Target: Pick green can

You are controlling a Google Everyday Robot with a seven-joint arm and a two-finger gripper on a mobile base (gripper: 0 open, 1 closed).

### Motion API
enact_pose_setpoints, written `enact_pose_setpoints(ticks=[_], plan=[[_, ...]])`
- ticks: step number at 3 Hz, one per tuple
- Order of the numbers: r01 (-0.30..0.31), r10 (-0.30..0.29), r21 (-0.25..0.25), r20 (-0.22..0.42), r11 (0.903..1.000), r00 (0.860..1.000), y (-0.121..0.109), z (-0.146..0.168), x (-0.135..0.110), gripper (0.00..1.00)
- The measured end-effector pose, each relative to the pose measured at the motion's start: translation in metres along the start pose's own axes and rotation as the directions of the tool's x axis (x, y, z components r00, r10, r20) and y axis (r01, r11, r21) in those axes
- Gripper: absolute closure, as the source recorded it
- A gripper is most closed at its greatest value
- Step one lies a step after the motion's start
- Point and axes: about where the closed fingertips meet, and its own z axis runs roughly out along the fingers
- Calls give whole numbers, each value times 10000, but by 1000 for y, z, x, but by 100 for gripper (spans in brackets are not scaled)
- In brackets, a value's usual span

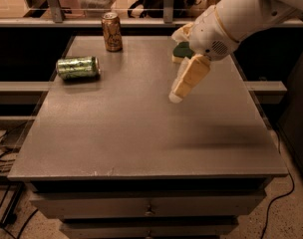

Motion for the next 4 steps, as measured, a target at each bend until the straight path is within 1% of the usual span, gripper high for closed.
enact_pose_setpoints(ticks=[1,2,3,4], plan=[[0,0,1,0,10000,10000,0,0,0,0],[87,-85,266,-65,9996,9999,-6,9,-7,0],[-248,225,581,392,9980,9990,-20,28,-15,0],[-546,490,657,846,9963,9952,-36,52,-22,0]])
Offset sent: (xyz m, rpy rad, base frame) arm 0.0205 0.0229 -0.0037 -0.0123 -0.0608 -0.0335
